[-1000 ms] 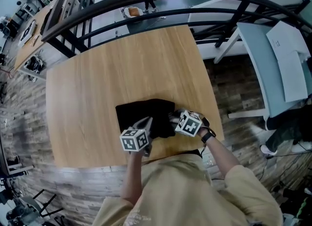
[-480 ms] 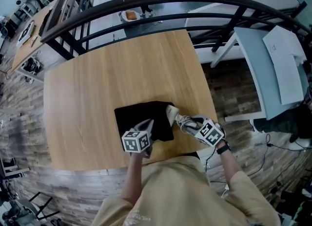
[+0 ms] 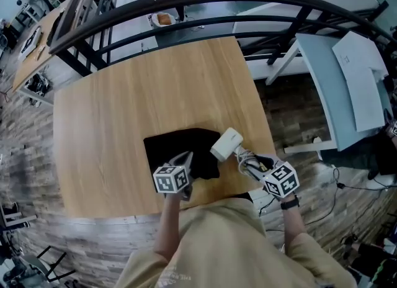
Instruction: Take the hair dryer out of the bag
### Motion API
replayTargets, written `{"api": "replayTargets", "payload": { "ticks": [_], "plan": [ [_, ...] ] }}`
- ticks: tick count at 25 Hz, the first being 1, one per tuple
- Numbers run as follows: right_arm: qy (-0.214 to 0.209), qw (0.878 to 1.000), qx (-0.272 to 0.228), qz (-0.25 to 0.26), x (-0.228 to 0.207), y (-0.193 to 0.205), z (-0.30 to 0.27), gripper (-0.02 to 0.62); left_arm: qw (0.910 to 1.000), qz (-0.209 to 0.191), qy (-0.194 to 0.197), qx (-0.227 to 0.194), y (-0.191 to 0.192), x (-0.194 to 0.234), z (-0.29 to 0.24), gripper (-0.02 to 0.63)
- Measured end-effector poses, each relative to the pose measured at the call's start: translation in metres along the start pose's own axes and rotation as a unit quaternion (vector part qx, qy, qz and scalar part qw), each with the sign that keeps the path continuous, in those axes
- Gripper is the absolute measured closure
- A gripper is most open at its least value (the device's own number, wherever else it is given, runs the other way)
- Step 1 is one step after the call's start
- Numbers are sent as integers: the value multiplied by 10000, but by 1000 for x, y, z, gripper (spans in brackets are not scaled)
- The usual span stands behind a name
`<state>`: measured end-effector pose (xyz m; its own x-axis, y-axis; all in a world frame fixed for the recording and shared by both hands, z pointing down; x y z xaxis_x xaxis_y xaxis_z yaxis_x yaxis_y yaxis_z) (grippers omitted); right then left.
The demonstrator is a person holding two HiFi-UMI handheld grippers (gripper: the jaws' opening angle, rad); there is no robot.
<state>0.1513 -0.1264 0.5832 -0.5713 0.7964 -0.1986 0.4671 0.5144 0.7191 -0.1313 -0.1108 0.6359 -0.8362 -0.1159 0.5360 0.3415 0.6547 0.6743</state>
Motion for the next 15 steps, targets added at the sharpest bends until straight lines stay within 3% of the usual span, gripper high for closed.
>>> {"api": "replayTargets", "payload": {
  "ticks": [7, 15],
  "plan": [
    [283, 9983, -428, -295, 1, -15, -12, 421, 10000, 17, -43, 31, 2, -2, -2, 588],
    [818, 9875, -966, -945, -14, -39, -35, 422, 9998, -26, 82, 157, 8, 1, -5, 588]
  ]
}}
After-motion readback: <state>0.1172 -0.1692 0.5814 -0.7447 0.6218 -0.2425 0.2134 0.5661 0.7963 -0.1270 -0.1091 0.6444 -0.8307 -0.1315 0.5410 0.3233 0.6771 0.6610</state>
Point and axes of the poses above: the fingertips, and each gripper's own axes: z backward along the fingers, x to its left, y out of its underside, the point moved 6 cm from there along z, backward along the fingers, and after that the axes turned 5 degrees about -x, right-handed, at the moved point
